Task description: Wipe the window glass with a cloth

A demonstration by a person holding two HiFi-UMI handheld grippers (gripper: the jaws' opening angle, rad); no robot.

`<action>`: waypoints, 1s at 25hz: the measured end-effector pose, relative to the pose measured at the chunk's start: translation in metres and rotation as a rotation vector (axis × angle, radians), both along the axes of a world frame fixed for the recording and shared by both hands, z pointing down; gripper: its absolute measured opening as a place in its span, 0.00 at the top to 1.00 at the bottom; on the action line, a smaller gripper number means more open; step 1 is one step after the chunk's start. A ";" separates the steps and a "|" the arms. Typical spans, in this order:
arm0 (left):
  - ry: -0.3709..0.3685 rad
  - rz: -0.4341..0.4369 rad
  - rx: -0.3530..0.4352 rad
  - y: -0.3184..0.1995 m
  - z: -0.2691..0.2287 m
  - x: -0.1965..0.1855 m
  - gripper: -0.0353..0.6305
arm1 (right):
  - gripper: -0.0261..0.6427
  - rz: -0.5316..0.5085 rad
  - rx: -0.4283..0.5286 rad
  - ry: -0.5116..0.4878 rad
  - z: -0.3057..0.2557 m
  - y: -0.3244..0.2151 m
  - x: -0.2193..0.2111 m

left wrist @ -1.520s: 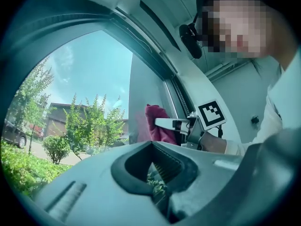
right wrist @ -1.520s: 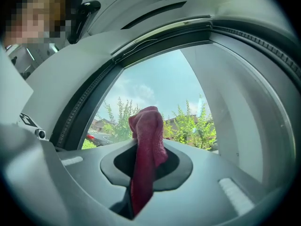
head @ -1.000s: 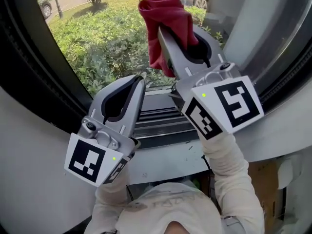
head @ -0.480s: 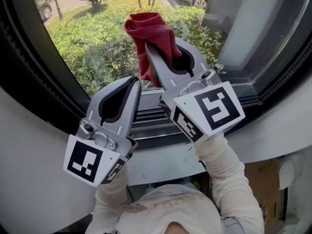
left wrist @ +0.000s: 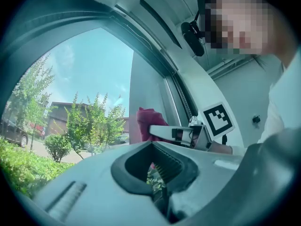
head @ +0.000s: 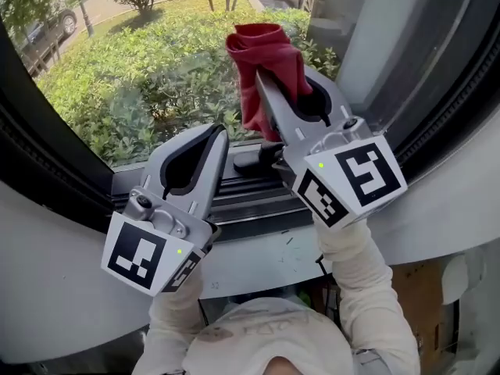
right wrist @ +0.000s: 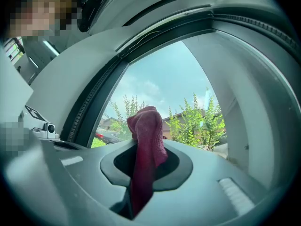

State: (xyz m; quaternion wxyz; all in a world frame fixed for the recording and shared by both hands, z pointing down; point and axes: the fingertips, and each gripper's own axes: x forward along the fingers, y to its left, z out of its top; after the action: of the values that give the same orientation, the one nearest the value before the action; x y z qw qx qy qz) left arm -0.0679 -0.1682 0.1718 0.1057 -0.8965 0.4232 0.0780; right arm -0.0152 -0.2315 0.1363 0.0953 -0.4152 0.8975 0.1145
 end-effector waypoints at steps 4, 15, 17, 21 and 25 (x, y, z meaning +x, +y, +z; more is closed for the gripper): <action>-0.015 0.030 -0.001 -0.009 0.002 0.047 0.80 | 0.85 0.037 -0.010 -0.014 0.004 -0.010 0.055; -0.038 0.074 -0.001 -0.021 -0.003 0.138 0.80 | 0.85 0.148 -0.010 -0.044 0.000 -0.026 0.177; -0.042 0.076 0.003 -0.022 -0.004 0.146 0.80 | 0.85 0.166 -0.013 -0.059 0.000 -0.029 0.194; -0.052 0.076 0.005 -0.022 -0.005 0.156 0.80 | 0.85 0.202 -0.012 -0.067 0.000 -0.032 0.217; -0.052 0.073 0.007 -0.020 -0.004 0.157 0.80 | 0.85 0.254 0.011 -0.046 0.003 -0.032 0.223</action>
State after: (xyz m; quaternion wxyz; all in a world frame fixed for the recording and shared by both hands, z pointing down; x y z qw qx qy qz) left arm 0.0892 -0.1886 0.1676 0.1168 -0.9126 0.3871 0.0598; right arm 0.2073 -0.2640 0.1395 0.1028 -0.5275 0.8346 0.1207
